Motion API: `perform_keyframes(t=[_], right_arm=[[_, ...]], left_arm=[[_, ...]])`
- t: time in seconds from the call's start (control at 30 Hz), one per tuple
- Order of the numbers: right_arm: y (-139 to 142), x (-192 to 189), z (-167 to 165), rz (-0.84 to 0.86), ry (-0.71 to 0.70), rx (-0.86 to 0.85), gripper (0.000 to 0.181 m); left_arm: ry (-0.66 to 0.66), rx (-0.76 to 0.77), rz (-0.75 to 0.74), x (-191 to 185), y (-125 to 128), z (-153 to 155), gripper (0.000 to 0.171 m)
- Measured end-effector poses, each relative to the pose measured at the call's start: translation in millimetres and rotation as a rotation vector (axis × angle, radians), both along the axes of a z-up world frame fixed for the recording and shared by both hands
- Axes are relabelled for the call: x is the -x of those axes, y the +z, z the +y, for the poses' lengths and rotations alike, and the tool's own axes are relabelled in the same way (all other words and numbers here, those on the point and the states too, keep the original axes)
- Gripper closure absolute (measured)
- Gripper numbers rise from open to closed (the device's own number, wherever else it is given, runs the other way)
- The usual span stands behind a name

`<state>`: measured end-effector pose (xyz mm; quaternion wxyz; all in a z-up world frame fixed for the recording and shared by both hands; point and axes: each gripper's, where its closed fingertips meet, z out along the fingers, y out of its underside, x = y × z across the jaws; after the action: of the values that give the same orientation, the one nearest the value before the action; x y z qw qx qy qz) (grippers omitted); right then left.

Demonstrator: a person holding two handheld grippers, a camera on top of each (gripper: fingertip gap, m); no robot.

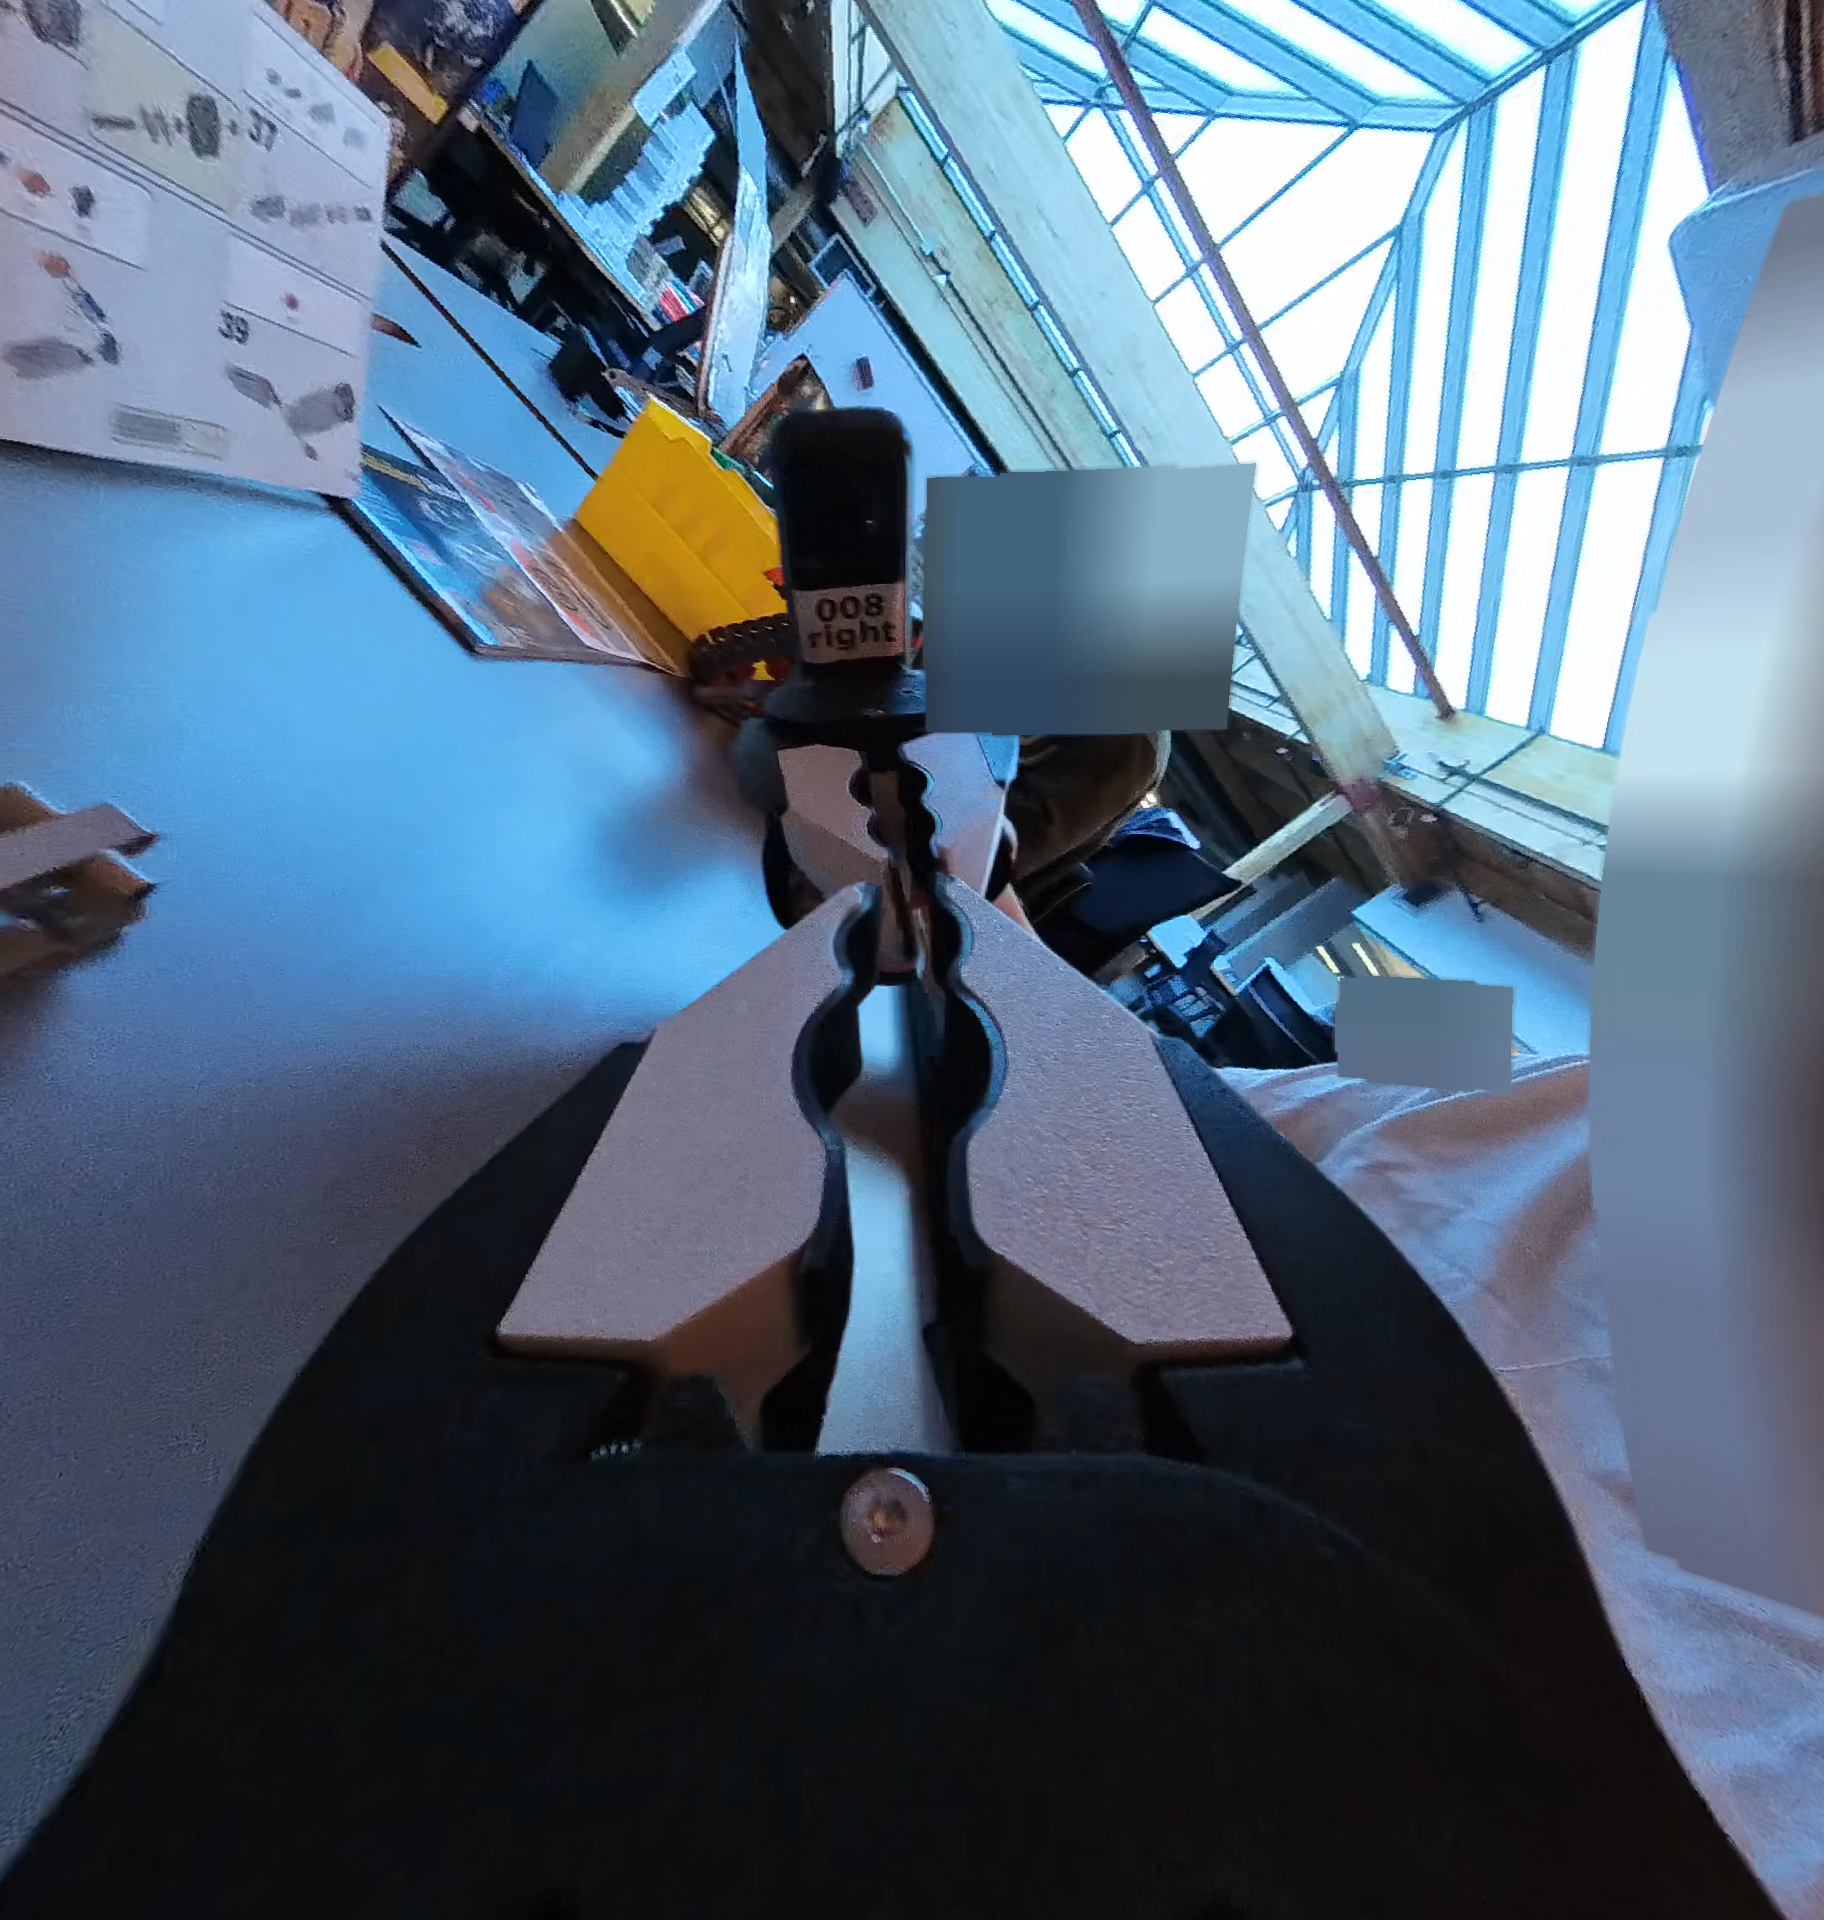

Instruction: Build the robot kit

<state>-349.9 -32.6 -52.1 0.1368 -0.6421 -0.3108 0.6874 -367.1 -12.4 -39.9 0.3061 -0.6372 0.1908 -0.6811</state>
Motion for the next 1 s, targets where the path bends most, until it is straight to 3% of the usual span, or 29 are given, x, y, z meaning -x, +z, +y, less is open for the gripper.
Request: perform_keyframes(t=[0.13,0.27,0.63,0.7,0.77,0.83,0.9,1.0], right_arm=[[6,-4,-3,0.044,0.049,0.055,0.175],[4,-4,-5,0.054,0.075,0.085,0.175],[2,-3,-4,0.083,0.091,0.152,0.175],[-5,-6,9,0.027,0.009,0.066,0.175],[-15,-22,43,-0.089,-0.141,-0.102,0.175],[-31,-49,88,-0.286,-0.281,-0.402,0.175],[-29,-62,112,-0.335,-0.297,-0.516,0.175],[-35,-56,128,-0.406,-0.223,-0.487,0.175]], left_arm=[[-0.058,0.034,-0.007,-7,-1,-8,0.162],[-0.107,0.066,-0.055,-11,2,-15,0.171],[-0.071,0.013,-0.014,-6,3,-13,0.169],[0.055,-0.032,0.001,9,7,5,0.142],[0.175,-0.094,0.034,30,11,21,0.142],[0.266,-0.147,0.081,48,12,33,0.146],[0.33,-0.175,0.088,59,17,39,0.147],[0.391,-0.184,0.078,68,21,42,0.147]])
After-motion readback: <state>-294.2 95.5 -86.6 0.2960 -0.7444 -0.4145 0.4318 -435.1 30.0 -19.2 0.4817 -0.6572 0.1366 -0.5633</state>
